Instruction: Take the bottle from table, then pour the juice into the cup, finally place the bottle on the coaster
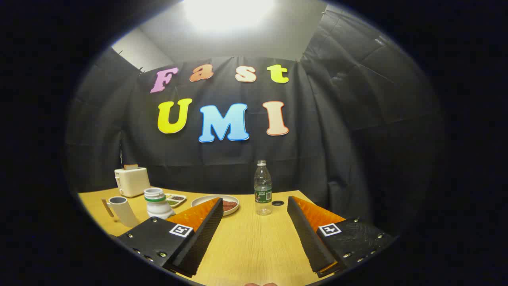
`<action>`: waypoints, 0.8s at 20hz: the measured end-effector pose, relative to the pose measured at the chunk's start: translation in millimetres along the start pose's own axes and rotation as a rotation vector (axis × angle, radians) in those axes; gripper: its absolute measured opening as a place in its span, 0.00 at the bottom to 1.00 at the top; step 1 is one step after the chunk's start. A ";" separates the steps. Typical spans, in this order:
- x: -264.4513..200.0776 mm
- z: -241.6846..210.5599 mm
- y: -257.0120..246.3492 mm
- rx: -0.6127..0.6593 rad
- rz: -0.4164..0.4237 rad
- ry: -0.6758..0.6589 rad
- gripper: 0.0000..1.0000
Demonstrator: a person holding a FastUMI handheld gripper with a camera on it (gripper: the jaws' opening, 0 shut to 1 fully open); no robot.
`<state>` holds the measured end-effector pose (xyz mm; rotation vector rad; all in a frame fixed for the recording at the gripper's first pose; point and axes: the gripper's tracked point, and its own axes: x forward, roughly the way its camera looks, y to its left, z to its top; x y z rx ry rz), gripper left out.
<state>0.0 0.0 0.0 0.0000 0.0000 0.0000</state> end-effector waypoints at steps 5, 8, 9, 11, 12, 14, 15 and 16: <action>-31.5 8.7 36.9 -0.031 0.016 0.002 0.99; -41.9 0.9 70.5 0.003 0.076 0.022 1.00; -43.6 -1.8 77.2 -0.005 0.089 0.024 1.00; -47.4 -7.6 82.3 -0.041 0.091 0.027 0.99; -48.6 -9.6 84.9 -0.051 0.090 0.028 1.00; -50.3 -23.2 98.9 -0.037 0.117 0.058 0.99; -50.4 -30.4 107.2 -0.029 0.137 0.075 0.99; -51.2 -34.5 111.8 -0.029 0.147 0.082 1.00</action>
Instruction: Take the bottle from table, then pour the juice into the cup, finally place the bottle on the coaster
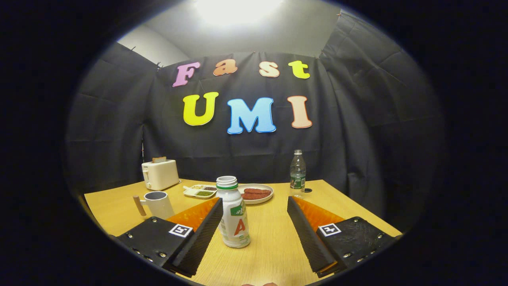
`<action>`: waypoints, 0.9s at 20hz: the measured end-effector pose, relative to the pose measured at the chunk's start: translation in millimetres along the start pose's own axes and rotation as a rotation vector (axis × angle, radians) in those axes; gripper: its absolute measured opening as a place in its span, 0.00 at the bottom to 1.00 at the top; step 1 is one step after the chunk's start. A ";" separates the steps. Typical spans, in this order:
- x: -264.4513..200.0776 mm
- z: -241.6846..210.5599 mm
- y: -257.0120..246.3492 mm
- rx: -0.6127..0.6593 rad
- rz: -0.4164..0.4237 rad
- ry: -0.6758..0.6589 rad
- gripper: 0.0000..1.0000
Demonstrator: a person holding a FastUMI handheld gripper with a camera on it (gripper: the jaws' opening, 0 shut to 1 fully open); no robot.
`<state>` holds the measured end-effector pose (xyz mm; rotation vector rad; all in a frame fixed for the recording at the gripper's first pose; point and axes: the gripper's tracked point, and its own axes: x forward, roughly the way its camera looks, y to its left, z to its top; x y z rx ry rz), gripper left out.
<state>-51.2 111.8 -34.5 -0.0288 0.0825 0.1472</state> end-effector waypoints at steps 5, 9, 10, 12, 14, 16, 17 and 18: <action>12.5 -17.2 25.8 -0.002 0.037 0.004 0.99; 31.5 -30.8 38.7 -0.037 0.032 0.015 1.00; 38.0 -34.1 40.3 -0.041 0.025 0.019 1.00; 50.7 -40.9 38.0 -0.057 -0.002 0.029 1.00; 62.6 -46.5 40.5 -0.059 -0.015 0.042 1.00; 74.4 -52.9 40.7 -0.058 -0.030 0.053 1.00; 80.6 -55.9 39.9 -0.053 -0.040 0.059 1.00; 85.7 -57.1 39.1 -0.046 -0.050 0.061 1.00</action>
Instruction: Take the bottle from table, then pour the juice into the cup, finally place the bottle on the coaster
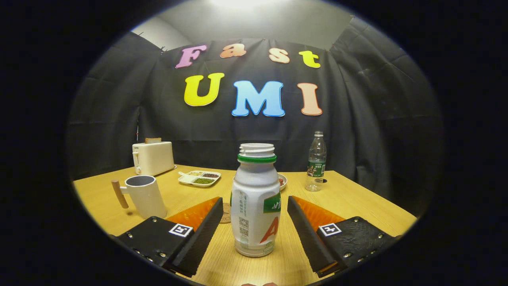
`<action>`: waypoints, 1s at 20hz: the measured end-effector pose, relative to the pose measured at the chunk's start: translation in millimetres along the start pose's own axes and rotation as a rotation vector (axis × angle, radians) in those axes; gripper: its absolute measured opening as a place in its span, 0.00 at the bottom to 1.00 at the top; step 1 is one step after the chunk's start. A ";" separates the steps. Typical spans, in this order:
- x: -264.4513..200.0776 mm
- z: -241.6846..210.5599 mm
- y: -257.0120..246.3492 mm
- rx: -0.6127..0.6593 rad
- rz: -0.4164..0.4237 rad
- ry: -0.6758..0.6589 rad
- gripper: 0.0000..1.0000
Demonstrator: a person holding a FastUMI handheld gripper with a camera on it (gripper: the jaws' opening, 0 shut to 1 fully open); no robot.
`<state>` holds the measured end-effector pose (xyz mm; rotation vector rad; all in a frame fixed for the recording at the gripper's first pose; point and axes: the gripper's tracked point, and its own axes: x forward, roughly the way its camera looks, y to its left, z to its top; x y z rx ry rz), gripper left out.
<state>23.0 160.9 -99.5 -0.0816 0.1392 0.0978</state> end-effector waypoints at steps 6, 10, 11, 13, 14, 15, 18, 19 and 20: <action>21.7 -7.7 1.4 -0.013 -0.039 0.016 1.00; 31.3 -9.7 -2.3 -0.025 -0.070 0.018 1.00; 33.7 -12.6 -2.2 -0.023 -0.075 0.021 1.00; 36.4 -18.2 -3.6 -0.021 -0.080 0.044 0.96; 39.2 -17.6 -0.5 -0.022 -0.075 0.046 0.76; 37.5 -17.9 -0.9 -0.024 -0.072 0.045 0.77; 35.2 -17.2 -1.2 -0.025 -0.063 0.047 0.74; 34.9 -17.8 -0.8 -0.019 -0.061 0.049 0.74; 34.9 -17.2 0.2 -0.023 -0.055 0.054 0.72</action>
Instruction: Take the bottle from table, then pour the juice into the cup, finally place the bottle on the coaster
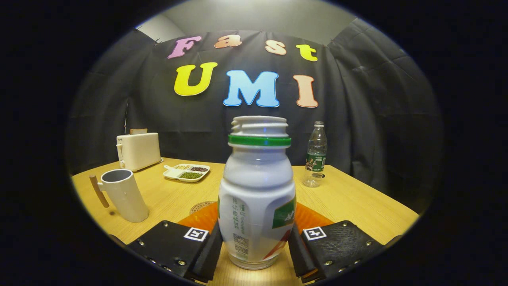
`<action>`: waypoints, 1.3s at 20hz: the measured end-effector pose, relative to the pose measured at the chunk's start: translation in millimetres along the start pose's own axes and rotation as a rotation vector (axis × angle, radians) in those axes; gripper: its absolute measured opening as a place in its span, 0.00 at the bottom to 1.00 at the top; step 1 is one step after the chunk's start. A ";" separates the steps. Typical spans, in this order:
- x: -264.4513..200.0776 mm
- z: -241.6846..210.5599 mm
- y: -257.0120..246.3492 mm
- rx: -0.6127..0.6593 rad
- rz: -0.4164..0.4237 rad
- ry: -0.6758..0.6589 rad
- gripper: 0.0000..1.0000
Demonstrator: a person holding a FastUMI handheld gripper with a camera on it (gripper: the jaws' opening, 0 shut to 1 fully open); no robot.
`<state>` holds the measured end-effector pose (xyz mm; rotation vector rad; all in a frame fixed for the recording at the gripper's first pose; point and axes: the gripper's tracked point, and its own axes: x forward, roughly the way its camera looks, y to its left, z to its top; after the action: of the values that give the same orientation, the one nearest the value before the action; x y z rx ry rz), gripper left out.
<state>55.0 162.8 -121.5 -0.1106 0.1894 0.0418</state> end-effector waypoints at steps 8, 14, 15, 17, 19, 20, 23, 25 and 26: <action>-1.1 20.2 13.4 -0.146 0.026 -0.004 0.72; 2.4 35.9 32.0 -0.270 0.054 -0.016 0.72; 3.0 36.3 34.9 -0.290 0.060 -0.015 0.72; 4.4 37.4 39.3 -0.322 0.069 -0.015 0.72; 7.7 36.9 44.0 -0.361 0.077 -0.009 0.72; 9.0 38.5 45.9 -0.387 0.079 -0.009 0.72; 14.8 43.3 53.5 -0.471 0.083 -0.016 0.72; 17.8 45.0 63.4 -0.507 0.102 -0.020 0.72; 19.3 47.1 68.1 -0.537 0.108 -0.026 0.72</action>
<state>79.1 236.3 -86.4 -0.6350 0.1545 0.2020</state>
